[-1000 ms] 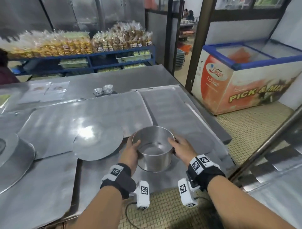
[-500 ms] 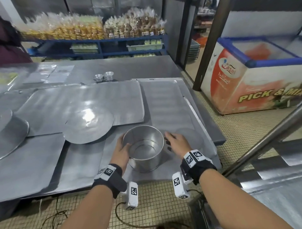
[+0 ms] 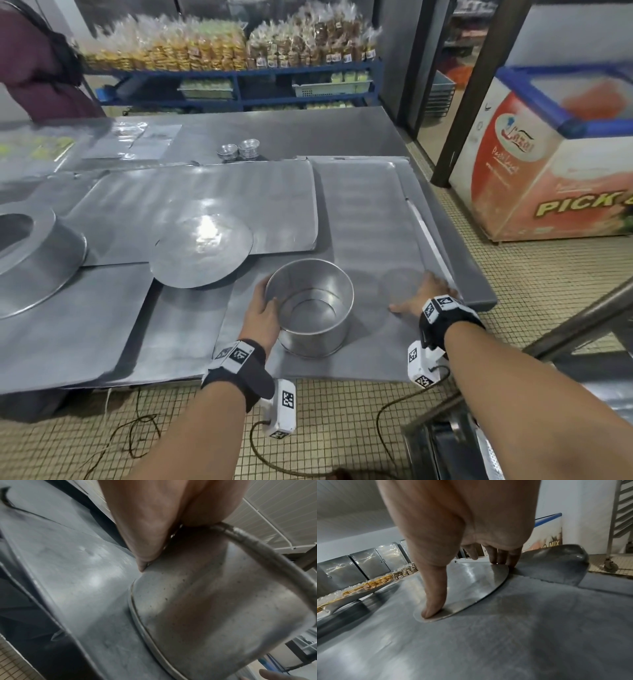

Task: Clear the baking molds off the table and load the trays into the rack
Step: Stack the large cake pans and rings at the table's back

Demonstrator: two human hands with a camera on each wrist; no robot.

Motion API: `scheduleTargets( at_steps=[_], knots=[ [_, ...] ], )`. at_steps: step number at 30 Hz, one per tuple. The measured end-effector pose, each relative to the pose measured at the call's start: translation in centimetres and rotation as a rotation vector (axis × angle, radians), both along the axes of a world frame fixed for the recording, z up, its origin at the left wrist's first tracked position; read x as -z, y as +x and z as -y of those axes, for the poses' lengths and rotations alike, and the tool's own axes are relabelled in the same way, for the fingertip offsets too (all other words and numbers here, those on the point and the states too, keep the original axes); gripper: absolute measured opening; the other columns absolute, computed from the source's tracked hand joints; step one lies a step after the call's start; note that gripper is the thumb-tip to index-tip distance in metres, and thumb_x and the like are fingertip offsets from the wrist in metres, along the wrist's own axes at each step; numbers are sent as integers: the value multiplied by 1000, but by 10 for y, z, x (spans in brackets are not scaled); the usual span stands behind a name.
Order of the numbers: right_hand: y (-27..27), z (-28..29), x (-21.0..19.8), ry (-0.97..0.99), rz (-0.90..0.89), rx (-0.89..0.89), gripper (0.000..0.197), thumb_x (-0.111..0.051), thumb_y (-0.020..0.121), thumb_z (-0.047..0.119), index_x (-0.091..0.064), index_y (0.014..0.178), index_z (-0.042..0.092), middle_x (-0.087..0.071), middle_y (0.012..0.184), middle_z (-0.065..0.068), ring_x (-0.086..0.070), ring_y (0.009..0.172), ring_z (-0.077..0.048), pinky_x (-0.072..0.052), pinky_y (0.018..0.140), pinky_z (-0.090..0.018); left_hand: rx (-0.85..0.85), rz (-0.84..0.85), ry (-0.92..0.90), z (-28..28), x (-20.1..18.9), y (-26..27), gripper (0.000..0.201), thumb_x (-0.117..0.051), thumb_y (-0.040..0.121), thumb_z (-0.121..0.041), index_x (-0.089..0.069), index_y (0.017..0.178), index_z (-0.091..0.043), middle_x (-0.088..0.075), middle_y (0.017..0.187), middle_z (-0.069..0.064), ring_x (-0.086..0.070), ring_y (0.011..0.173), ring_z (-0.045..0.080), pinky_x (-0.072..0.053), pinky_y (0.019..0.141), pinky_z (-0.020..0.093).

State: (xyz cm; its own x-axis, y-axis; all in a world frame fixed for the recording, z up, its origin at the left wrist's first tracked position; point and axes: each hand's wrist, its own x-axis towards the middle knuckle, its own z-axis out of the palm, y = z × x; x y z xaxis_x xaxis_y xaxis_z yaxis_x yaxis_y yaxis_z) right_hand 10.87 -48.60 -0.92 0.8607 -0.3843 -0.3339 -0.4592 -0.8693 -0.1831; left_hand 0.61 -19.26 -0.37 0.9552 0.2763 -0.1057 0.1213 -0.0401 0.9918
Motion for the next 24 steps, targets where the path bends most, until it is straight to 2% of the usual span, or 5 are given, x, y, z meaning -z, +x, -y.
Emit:
scheduleTargets(
  at_steps=[6,10,15,19,24],
  knots=[
    [-1,-5,-9,-24,5,55,123,-93,37,55,-32,140,23,-34,143,-13,-32,133,-37,-35,108,-52,19,-13,5,-1,-2,-1,55,-39,83,-15,-50,133,-35,-60,129,-12,-55,121,10,-45,109,44],
    [-1,-12,-24,13,207,17,96,-95,50,29,-46,132,18,-34,136,-11,-41,124,-37,-41,101,-47,33,-20,17,-1,-2,-2,55,-38,86,-13,-50,131,-42,-59,130,-12,-54,123,11,-45,107,42],
    [7,-20,-55,319,614,22,41,-53,83,-8,-64,116,13,-58,125,-11,-61,109,-31,-50,88,-34,21,-2,11,0,-4,-3,53,-38,93,-4,-50,132,-37,-59,128,-12,-54,119,7,-46,103,35],
    [-3,-36,-96,640,826,124,40,-63,83,-3,-62,119,13,-65,116,-5,-62,106,-21,-46,84,-25,9,12,25,0,-3,-3,53,-35,95,0,-49,133,-34,-59,126,-12,-54,115,-1,-46,101,31],
    [-23,-75,-117,744,585,-97,39,-78,77,3,-69,114,14,-65,101,2,-60,93,-12,-43,69,-12,3,22,62,-1,0,-3,47,-36,100,-4,-47,131,-37,-56,122,-21,-51,113,-6,-42,104,30]
  ],
)
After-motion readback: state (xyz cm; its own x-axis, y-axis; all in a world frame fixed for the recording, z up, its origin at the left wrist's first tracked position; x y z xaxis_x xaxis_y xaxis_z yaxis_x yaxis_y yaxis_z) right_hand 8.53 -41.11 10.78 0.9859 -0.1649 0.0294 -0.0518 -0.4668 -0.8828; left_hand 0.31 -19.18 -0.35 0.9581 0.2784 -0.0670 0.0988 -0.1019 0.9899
